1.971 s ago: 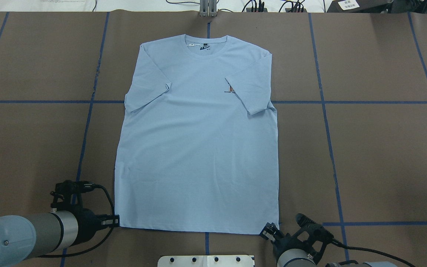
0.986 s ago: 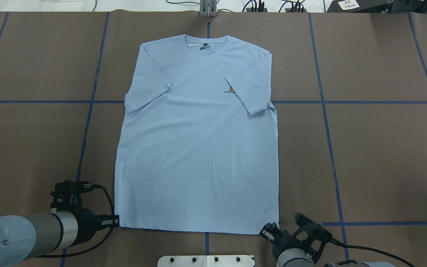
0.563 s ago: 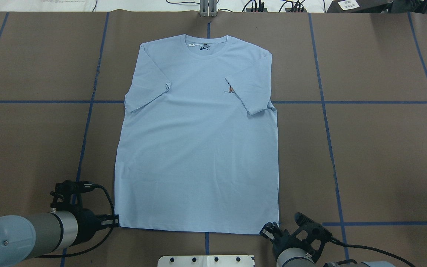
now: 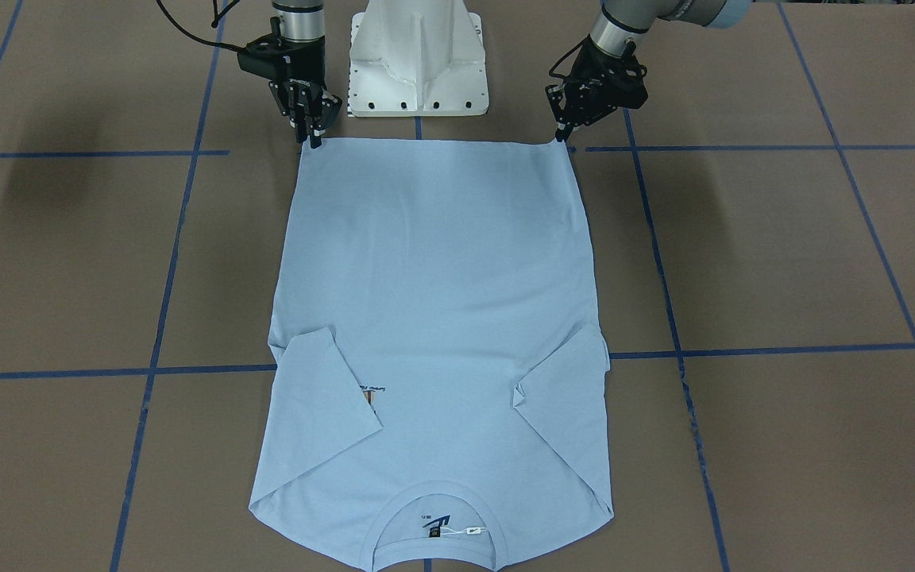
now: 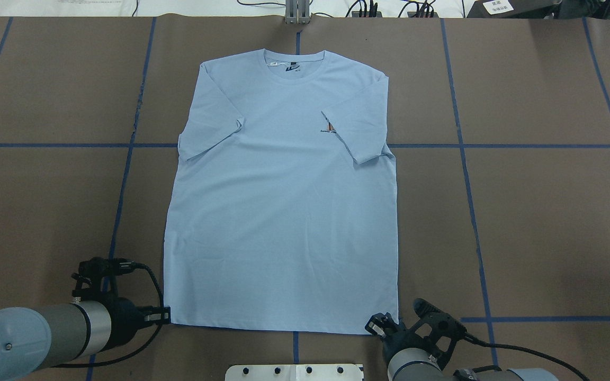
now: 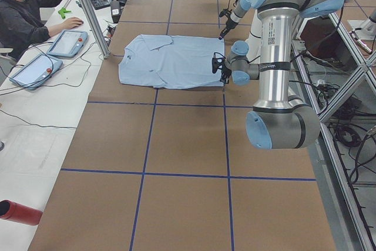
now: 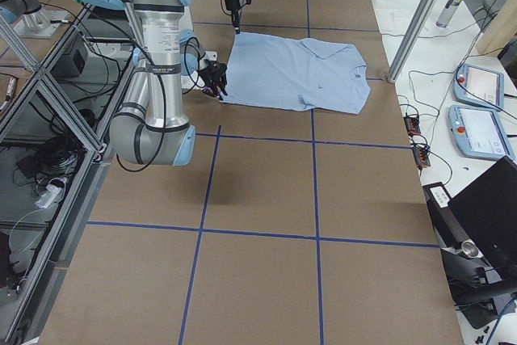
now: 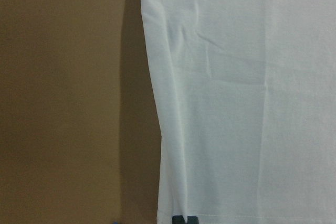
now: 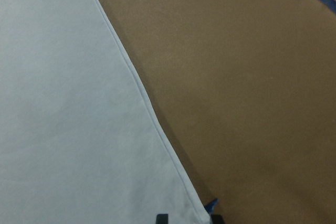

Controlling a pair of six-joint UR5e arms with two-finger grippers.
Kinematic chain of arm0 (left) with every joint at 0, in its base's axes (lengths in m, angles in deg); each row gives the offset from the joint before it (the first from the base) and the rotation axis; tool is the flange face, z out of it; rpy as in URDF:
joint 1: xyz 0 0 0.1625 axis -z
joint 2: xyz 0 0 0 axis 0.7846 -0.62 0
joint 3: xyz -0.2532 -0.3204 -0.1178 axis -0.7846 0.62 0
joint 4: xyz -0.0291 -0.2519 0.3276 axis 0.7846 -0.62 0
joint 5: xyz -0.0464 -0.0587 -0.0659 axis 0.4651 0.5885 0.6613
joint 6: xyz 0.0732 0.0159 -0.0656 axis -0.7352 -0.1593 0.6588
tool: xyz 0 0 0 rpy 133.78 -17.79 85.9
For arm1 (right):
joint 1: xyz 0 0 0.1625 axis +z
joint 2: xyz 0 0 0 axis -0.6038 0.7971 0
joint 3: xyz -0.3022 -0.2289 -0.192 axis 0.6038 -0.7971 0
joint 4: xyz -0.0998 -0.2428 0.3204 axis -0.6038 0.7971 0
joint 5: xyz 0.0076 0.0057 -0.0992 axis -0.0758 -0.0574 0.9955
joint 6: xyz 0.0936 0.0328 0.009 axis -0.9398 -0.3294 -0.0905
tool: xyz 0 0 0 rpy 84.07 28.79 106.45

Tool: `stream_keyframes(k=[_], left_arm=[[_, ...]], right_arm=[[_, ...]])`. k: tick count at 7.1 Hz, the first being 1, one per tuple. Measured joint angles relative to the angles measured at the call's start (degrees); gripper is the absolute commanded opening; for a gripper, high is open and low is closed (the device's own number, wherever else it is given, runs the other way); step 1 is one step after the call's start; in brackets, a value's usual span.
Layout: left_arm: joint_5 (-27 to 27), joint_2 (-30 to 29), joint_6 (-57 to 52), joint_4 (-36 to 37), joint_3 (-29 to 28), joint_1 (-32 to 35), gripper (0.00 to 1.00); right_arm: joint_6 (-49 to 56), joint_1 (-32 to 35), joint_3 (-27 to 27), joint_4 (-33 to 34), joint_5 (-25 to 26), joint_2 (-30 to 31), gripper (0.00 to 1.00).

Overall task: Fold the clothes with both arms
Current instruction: 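Align both grippers at the hem corners and pinch the hem, then lift the hem with both grippers and carry it toward the collar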

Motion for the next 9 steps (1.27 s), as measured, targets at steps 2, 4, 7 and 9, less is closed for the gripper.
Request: stream_keyframes(k=[2,4,7,9], left_arm=[[0.00,-0.03,0.00,0.00,-0.01,0.00,0.00],[0.00,-0.04,0.00,0.00,-0.06,0.00,0.00],[0.00,-0.04,0.00,0.00,-0.11,0.00,0.00],[0.00,-0.04,0.00,0.00,-0.12,0.00,0.00]], right_arm=[[0.68,0.11,-0.14,0.01,-0.22,-0.04,0.42],[0.96,0.13,-0.17,0.11,-0.38,-0.04,0.52],[1.02,-0.06,-0.09,0.50,-0.54,-0.03,0.54],[1.02,-0.28,-0.07,0.53,-0.55,-0.09,0.51]])
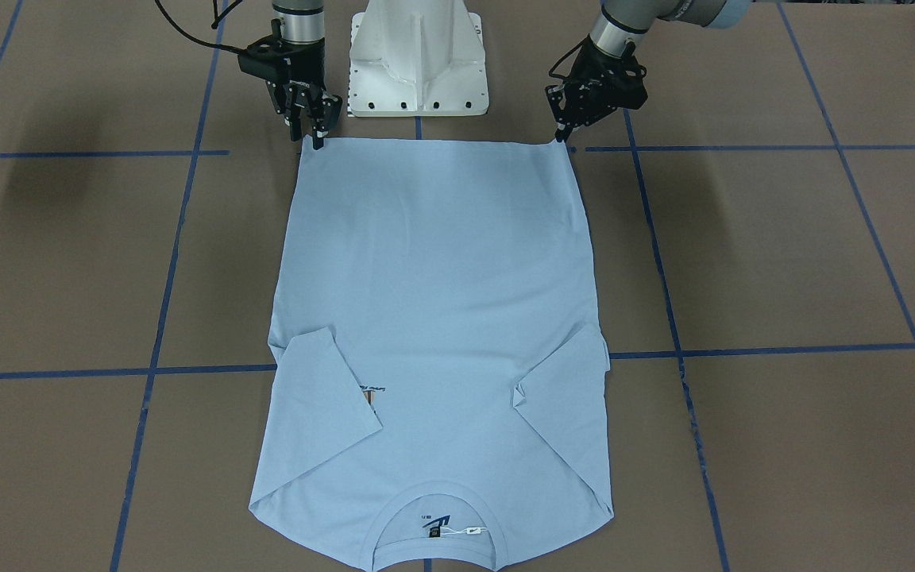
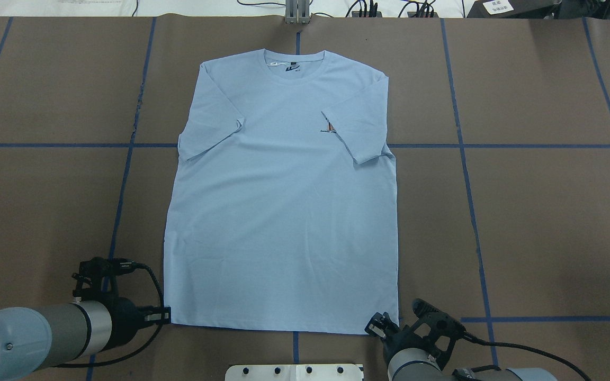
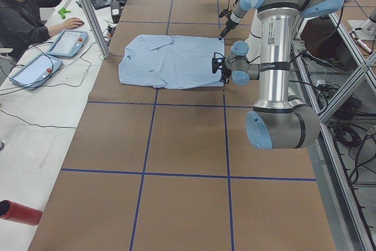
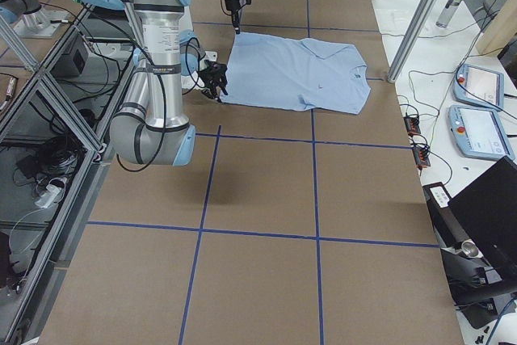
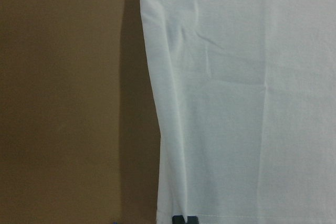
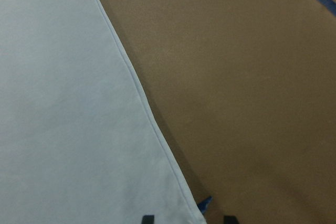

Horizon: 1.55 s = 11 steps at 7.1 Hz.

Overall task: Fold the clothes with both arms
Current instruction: 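Lift the hem with both grippers and carry it toward the collar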

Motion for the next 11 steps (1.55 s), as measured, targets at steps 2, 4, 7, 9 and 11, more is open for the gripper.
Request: stream_keyframes(k=[2,4,7,9,11], left_arm=[[0.00,0.00,0.00,0.00,0.01,0.00,0.00],[0.00,0.00,0.00,0.00,0.07,0.00,0.00],[0.00,0.00,0.00,0.00,0.07,0.00,0.00],[0.07,-0.09,-0.02,0.02,0.31,0.00,0.00],[0.73,0.08,-0.10,1.30,3.68,0.12,0.00]], right_arm=[[-0.18,-0.46,-0.01,0.00,0.14,-0.01,0.33],[-0.54,-0.69,-0.03,0.00,0.33,0.04,0.19],[-0.74,-0.74,-0.06,0.02,0.63,0.31,0.00],[0.04,-0.32,0.87,0.15,1.53,0.83,0.00],[2.44,0.30,9.27,4.92,1.49,2.96,0.00]])
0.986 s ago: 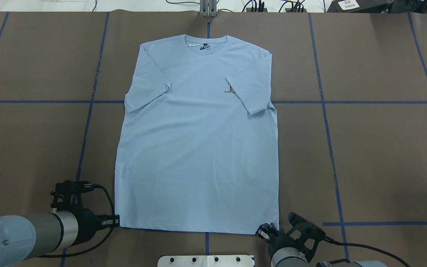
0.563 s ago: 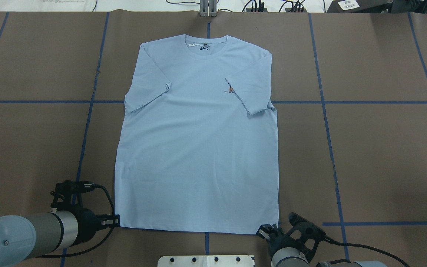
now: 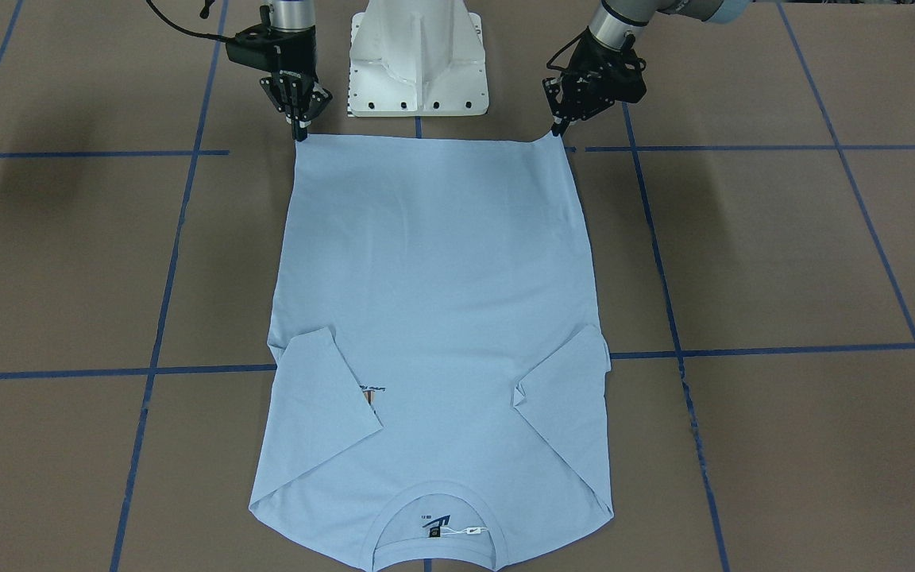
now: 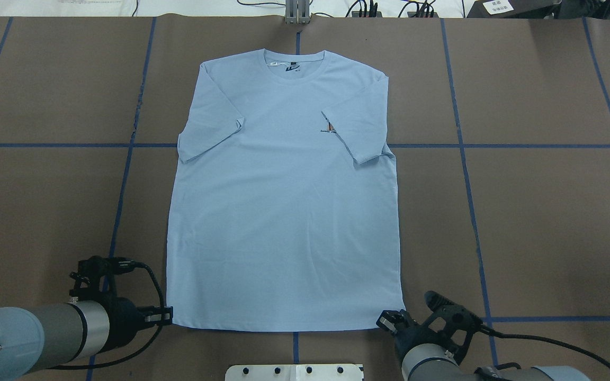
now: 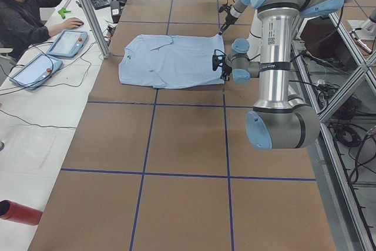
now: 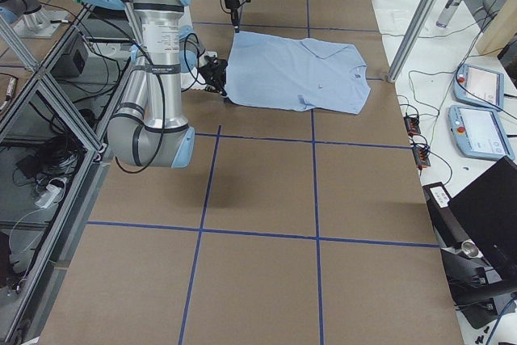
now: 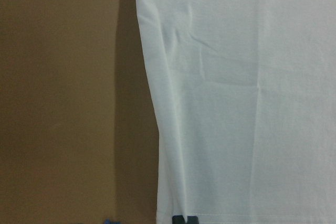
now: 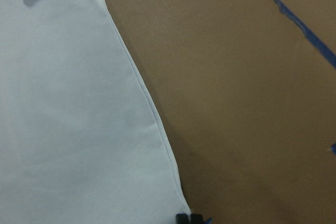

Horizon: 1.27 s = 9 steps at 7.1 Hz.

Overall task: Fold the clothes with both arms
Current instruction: 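Lift the hem with both grippers and carry it toward the collar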

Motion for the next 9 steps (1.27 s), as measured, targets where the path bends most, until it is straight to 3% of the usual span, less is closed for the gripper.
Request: stream_keyframes(k=[1,3,4,6,9], left_arm=[[1.49,0.03,-0.05,4.53,5.01,0.05,0.00],[7.20,-1.19,-0.04,21.87,20.90,0.35,0.00],[10.11,-3.48,-0.21,29.58,26.06,1.10,0.00],[12.52,-9.60,-2.84,37.60,27.18,5.08,0.00],[14.42,-18.41,-14.85,40.76,17.16,17.57,0.00]], right_arm=[[0.53,-0.73,7.58,6.91,-0.62,0.73,0.00],[0.73,-3.38,21.86,21.50,-2.41,-0.02,0.00],[1.54,-2.90,24.28,24.33,-3.04,-1.49,0.00],[7.36,2.40,24.47,25.76,-6.10,-6.20,0.00],[19.53,17.46,16.77,25.22,-12.17,-15.43,0.00]])
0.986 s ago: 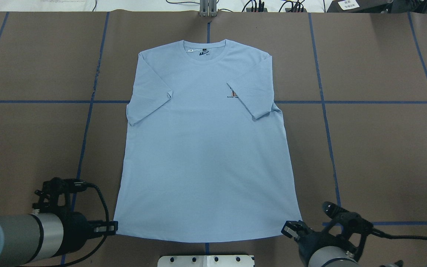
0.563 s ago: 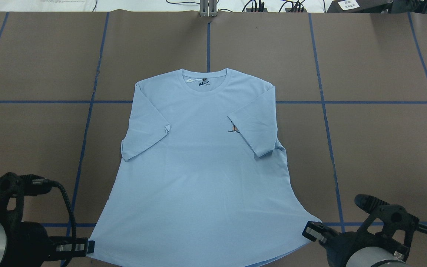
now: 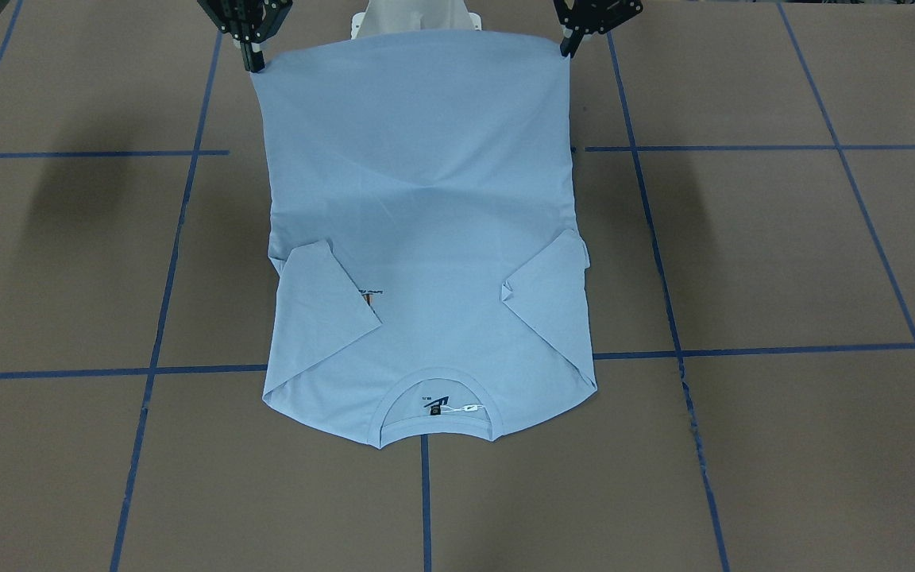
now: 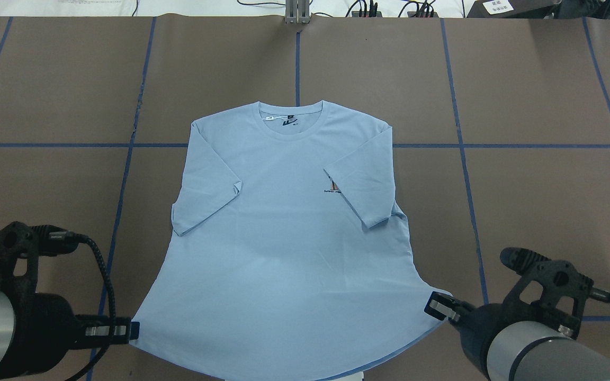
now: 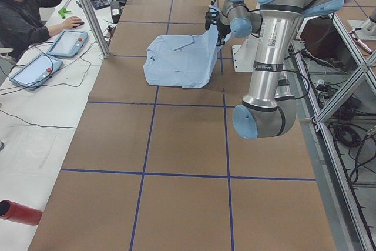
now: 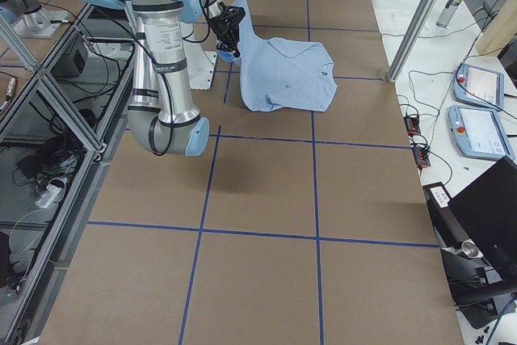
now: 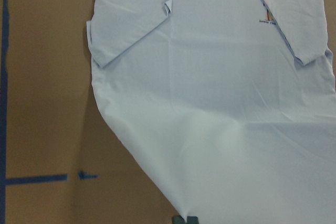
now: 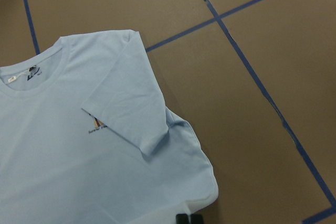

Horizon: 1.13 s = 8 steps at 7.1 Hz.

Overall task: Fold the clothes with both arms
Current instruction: 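Lift the hem with both grippers and carry it toward the collar, then lay the hem down near the collar and open both grippers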

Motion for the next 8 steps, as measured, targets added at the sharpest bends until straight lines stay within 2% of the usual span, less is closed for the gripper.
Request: stream_keyframes(k=[1,3,5,8], left_arm=[[0.74,-3.17,-3.91,0.75,-4.78,4.51,0.00],[1.27,-8.70,-11.05,0.01,-15.81,11.40,0.00],[1.25,-12.24,-13.47,-6.33,-27.38,14.98,0.00],[0.75,-16.98,-15.08,-19.40,-46.16,17.23,0.00]], right_arm=[[3.34,5.22,-3.96,-1.76,-2.34,-2.19,0.00],[7.94,13.67,-16.10,-13.50,-6.12,-3.95,0.00],[11.53,19.09,-29.33,-25.73,-8.03,-5.29,0.00],[13.84,22.52,-46.75,-35.11,-8.35,-10.58,0.00]])
